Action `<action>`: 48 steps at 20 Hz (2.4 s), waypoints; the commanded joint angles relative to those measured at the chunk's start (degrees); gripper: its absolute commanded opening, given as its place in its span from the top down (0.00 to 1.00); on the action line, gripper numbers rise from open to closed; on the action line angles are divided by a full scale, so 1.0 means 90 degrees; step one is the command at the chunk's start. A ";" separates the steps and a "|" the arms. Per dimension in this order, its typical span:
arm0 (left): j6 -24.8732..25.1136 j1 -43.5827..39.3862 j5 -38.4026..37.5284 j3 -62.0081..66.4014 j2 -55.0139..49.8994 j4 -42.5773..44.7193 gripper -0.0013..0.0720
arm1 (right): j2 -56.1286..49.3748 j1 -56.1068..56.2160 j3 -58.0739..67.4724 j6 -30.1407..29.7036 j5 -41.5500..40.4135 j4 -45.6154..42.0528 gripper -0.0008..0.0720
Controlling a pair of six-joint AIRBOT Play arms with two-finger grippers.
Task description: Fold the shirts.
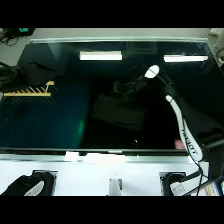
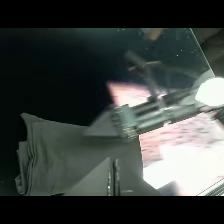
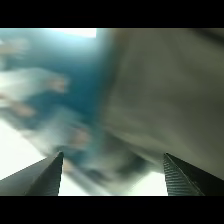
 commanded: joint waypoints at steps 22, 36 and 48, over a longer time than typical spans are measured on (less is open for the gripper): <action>-0.0010 0.0019 0.0219 -0.0080 -0.0017 0.0112 0.94 | 0.0308 -0.1906 -0.2562 -0.0906 -0.0838 -0.0175 0.96; -0.0012 0.0012 -0.0075 -0.0080 -0.0015 0.0112 0.94 | 0.0321 -0.7087 0.0138 -0.0032 0.1855 -0.1666 0.96; -0.0010 0.0012 -0.0075 -0.0080 -0.0015 0.0112 0.94 | 0.1061 -0.7832 -0.2203 0.0899 0.1632 -0.3599 0.96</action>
